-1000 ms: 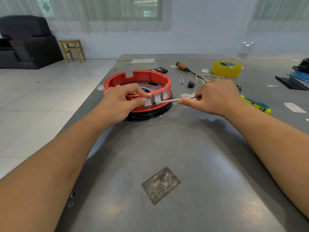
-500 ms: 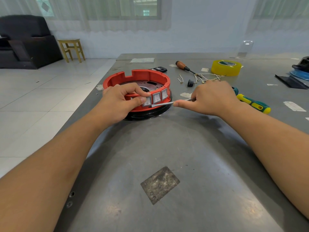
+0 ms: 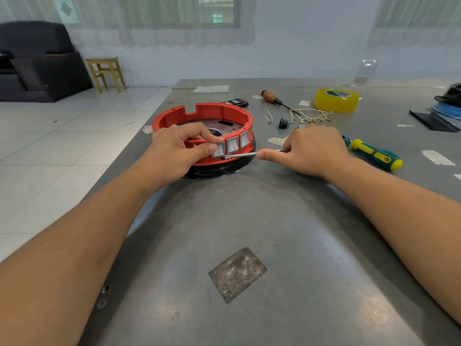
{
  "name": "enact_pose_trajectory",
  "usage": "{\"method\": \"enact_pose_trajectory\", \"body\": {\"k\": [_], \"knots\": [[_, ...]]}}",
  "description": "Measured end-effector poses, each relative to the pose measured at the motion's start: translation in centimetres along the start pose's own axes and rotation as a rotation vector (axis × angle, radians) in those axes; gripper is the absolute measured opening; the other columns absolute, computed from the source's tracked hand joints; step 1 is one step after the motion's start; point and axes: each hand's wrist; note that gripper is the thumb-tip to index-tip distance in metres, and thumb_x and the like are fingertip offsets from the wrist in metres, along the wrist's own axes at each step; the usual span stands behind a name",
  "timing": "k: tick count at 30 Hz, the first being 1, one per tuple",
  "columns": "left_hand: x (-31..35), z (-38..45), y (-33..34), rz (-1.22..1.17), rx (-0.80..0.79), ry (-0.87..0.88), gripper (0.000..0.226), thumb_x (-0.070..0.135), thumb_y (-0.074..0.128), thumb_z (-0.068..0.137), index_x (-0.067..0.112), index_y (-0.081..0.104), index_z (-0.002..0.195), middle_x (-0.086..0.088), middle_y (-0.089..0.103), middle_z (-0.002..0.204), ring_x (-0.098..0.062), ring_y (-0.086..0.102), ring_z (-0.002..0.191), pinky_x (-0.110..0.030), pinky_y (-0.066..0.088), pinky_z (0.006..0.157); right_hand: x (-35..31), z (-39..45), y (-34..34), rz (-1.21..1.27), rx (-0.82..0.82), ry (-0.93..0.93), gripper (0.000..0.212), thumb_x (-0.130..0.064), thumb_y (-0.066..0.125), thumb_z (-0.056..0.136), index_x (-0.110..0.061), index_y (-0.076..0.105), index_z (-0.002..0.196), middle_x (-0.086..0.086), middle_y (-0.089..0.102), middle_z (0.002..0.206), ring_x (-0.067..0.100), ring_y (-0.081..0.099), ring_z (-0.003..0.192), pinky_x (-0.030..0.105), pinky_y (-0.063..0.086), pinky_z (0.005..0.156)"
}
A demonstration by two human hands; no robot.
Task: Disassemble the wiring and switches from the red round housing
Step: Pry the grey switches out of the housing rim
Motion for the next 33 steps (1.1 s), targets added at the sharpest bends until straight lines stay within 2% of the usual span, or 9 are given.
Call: {"method": "enact_pose_trajectory", "body": {"k": [3,6,9,13,16,22,25,30,33], "knots": [[0.0,-0.1,0.0,-0.003,-0.002,-0.002,0.017,0.030,0.070,0.100,0.046,0.072,0.104,0.034,0.063,0.103,-0.002,0.060,0.108,-0.056,0.041,0.115,0.4,0.4,0.2,0.118,-0.091,0.021,0.109,-0.110,0.003,0.056,-0.015,0.055,0.043,0.000,0.052,0.045,0.018,0.055,0.049,0.027,0.040,0.049],[0.2,-0.2,0.0,-0.011,-0.010,-0.018,0.016,0.030,0.069,0.100,0.042,0.074,0.110,0.028,0.065,0.108,-0.010,0.061,0.113,-0.053,0.044,0.114,0.4,0.6,0.1,0.112,-0.086,0.017,0.109,-0.110,0.002,0.056,-0.016,0.056,0.044,0.000,0.052,0.046,0.018,0.055,0.050,0.026,0.038,0.049],[0.2,-0.1,0.0,-0.020,-0.007,-0.020,0.018,0.029,0.069,0.100,0.039,0.075,0.114,0.025,0.065,0.108,-0.004,0.061,0.107,-0.036,0.053,0.103,0.2,0.3,0.0,-0.009,0.036,-0.008,0.107,-0.106,-0.001,0.063,-0.017,0.055,0.045,-0.001,0.048,0.044,0.016,0.047,0.045,0.024,0.030,0.049],[-0.1,0.0,0.0,-0.022,0.005,-0.010,0.019,0.028,0.069,0.100,0.039,0.075,0.114,0.029,0.064,0.106,0.012,0.059,0.099,-0.009,0.049,0.080,-0.1,0.1,0.1,-0.077,0.172,-0.020,0.098,-0.101,0.005,0.074,-0.016,0.044,0.044,-0.002,0.042,0.043,0.015,0.039,0.042,0.023,0.026,0.050],[-0.1,0.0,0.0,-0.042,0.007,-0.003,0.018,0.025,0.069,0.100,0.039,0.075,0.111,0.034,0.061,0.104,0.021,0.058,0.095,-0.002,0.048,0.068,-0.3,0.0,0.5,-0.045,0.249,-0.038,0.089,-0.097,0.012,0.080,-0.020,0.041,0.046,-0.002,0.046,0.049,0.018,0.043,0.047,0.028,0.029,0.054],[-0.1,0.0,0.1,-0.079,-0.002,-0.007,0.018,0.025,0.069,0.100,0.036,0.075,0.113,0.032,0.060,0.105,0.022,0.057,0.094,0.001,0.046,0.067,-0.9,0.1,0.7,-0.013,0.325,-0.048,0.082,-0.094,0.018,0.084,-0.023,0.045,0.052,-0.002,0.052,0.063,0.019,0.046,0.066,0.036,0.034,0.073],[-0.1,-0.1,0.1,-0.073,-0.003,0.017,0.017,0.024,0.070,0.100,0.033,0.075,0.114,0.031,0.061,0.104,0.033,0.052,0.090,0.001,0.046,0.067,-1.9,0.2,0.9,-0.001,0.320,-0.052,0.080,-0.095,0.018,0.082,-0.025,0.048,0.057,-0.001,0.055,0.070,0.021,0.048,0.072,0.040,0.039,0.081],[0.0,-0.1,-0.1,-0.046,-0.014,0.026,0.017,0.028,0.069,0.100,0.039,0.073,0.112,0.033,0.059,0.105,0.028,0.054,0.093,0.001,0.046,0.067,-1.8,0.3,0.8,-0.041,0.286,-0.059,0.084,-0.096,0.014,0.082,-0.025,0.052,0.056,-0.002,0.055,0.066,0.019,0.048,0.069,0.038,0.039,0.077],[-0.1,-0.1,-0.1,-0.046,-0.026,0.041,0.017,0.028,0.069,0.100,0.039,0.073,0.111,0.032,0.061,0.107,0.032,0.052,0.093,0.001,0.046,0.069,-1.4,0.3,0.8,-0.073,0.277,-0.076,0.085,-0.095,0.014,0.083,-0.024,0.050,0.053,-0.003,0.052,0.061,0.018,0.047,0.064,0.035,0.035,0.071]]}}
Point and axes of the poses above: each hand's wrist, its own z-axis towards the middle knuckle, its own y-axis out of the palm, x = y × z
